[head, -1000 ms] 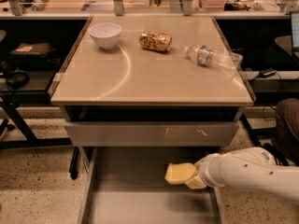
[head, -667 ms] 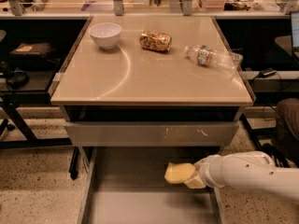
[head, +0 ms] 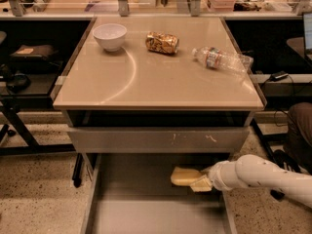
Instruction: Place sponge into middle drawer
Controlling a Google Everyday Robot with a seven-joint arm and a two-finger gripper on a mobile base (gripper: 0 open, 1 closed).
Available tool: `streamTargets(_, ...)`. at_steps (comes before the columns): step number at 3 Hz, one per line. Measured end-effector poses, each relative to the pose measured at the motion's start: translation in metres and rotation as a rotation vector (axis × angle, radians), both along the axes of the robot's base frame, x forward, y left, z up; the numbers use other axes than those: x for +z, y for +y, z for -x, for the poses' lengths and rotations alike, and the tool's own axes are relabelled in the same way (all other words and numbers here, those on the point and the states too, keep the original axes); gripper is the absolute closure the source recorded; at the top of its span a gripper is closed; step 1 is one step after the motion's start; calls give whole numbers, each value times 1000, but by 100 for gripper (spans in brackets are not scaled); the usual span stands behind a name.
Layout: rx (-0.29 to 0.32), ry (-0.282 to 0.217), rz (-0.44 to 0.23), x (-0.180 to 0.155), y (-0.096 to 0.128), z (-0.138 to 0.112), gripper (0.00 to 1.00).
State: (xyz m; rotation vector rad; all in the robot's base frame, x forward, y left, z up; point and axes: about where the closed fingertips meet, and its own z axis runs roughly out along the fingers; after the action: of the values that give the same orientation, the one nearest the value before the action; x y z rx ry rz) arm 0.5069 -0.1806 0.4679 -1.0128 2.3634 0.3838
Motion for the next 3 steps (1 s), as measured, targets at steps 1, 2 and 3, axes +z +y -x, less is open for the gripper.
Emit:
streamTargets(1, -41, 152, -49, -33, 0, -3, 100)
streamTargets(2, -41, 218, -13, -50, 1, 4, 100)
streamTargets(3, 17, 237, 51, -63, 10, 26, 100)
